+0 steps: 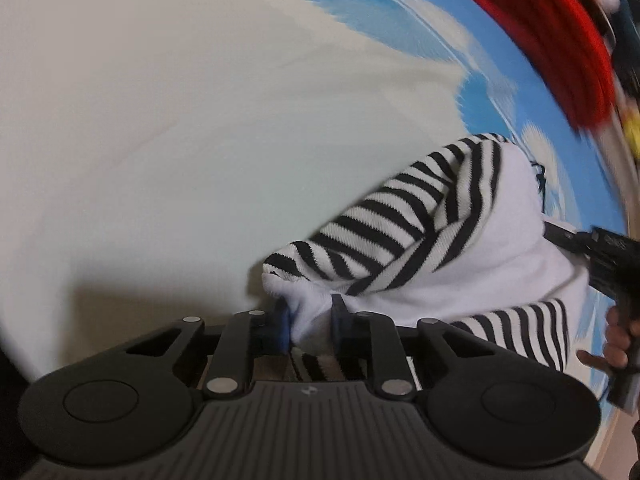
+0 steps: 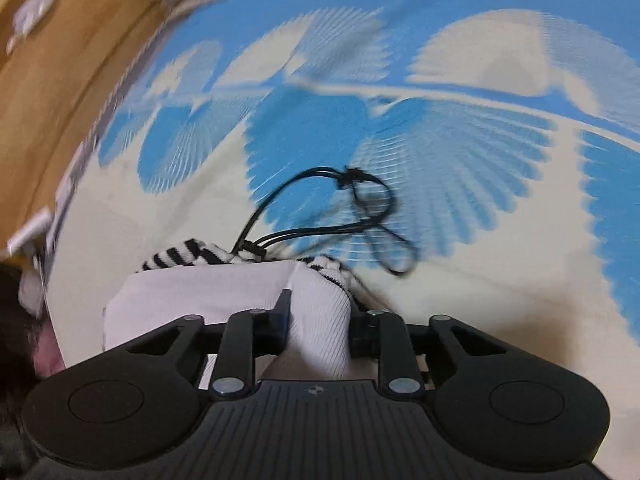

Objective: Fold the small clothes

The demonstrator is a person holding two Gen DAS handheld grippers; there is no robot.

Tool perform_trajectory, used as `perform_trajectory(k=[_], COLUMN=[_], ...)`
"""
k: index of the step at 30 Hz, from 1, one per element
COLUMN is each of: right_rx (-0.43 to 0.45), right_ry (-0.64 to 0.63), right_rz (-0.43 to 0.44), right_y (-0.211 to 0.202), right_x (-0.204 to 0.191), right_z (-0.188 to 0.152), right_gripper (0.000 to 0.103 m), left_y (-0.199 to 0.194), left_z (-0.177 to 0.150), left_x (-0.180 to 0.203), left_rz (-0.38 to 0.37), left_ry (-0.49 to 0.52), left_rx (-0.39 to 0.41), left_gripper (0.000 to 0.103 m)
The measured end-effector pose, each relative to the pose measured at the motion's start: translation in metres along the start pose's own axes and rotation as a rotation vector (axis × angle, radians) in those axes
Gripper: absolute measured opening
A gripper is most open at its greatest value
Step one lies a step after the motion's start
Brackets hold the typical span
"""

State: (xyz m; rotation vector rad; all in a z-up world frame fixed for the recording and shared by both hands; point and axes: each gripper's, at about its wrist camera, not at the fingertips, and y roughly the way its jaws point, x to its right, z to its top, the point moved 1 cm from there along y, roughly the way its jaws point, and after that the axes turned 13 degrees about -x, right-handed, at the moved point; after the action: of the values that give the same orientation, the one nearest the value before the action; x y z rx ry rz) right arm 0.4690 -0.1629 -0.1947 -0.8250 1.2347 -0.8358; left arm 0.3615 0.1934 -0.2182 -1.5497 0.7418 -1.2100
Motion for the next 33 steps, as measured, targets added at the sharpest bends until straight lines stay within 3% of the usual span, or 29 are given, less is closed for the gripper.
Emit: perform_trajectory(k=[4, 7, 12, 15, 18, 19, 20, 21, 22, 23, 27, 30, 33], right_rx=[0.194, 0.370, 0.651, 0.716, 0.696, 0.693, 0.693, 0.686, 0.677, 0.674, 0.626, 0.520, 0.344], right_ry=[0.224, 0.441, 0.698, 0.762, 0.738, 0.727, 0.720, 0.710, 0.697, 0.684, 0.509, 0.383, 0.262], right_rz=[0.049, 0.111, 0.131, 0.095, 0.089, 0.082, 0.070, 0.059, 0.056, 0.051, 0.064, 0.071, 0.050], right_y=[-0.039, -0.060, -0.065, -0.060, -0.059, -0.063, -0.071, -0.078, -0.086, -0.094, -0.120, -0.114, -0.085], right_x=[0.056, 0.096, 0.113, 0.112, 0.110, 0.110, 0.110, 0.110, 0.108, 0.107, 0.086, 0.069, 0.053], right_z=[-0.059, -0.125, -0.207, -0.220, -0.209, -0.207, -0.204, -0.202, -0.201, -0.203, -0.215, -0.224, -0.228], right_gripper=[0.022, 0.021, 0.017, 0.013, 0.017, 0.018, 0.030, 0.041, 0.064, 0.078, 0.089, 0.089, 0.089], left_y=[0.013, 0.033, 0.064, 0.073, 0.069, 0.061, 0.051, 0.040, 0.028, 0.016, -0.025, -0.034, -0.030], left_z=[0.081, 0.128, 0.158, 0.160, 0.170, 0.172, 0.174, 0.176, 0.176, 0.173, 0.131, 0.086, 0.045], left_x=[0.054, 0.133, 0.258, 0.288, 0.287, 0.279, 0.268, 0.255, 0.240, 0.226, 0.155, 0.110, 0.073], left_rz=[0.025, 0.070, 0.136, 0.176, 0.198, 0.183, 0.173, 0.168, 0.151, 0.131, 0.043, 0.088, 0.163], left_ry=[0.230, 0.402, 0.600, 0.641, 0.618, 0.599, 0.569, 0.523, 0.483, 0.458, 0.418, 0.437, 0.424], left_rx=[-0.033, -0.035, 0.010, 0.029, 0.071, 0.098, 0.122, 0.145, 0.174, 0.201, 0.222, 0.210, 0.187], left_gripper=[0.019, 0.017, 0.016, 0.016, 0.021, 0.034, 0.045, 0.067, 0.074, 0.075, 0.082, 0.082, 0.082])
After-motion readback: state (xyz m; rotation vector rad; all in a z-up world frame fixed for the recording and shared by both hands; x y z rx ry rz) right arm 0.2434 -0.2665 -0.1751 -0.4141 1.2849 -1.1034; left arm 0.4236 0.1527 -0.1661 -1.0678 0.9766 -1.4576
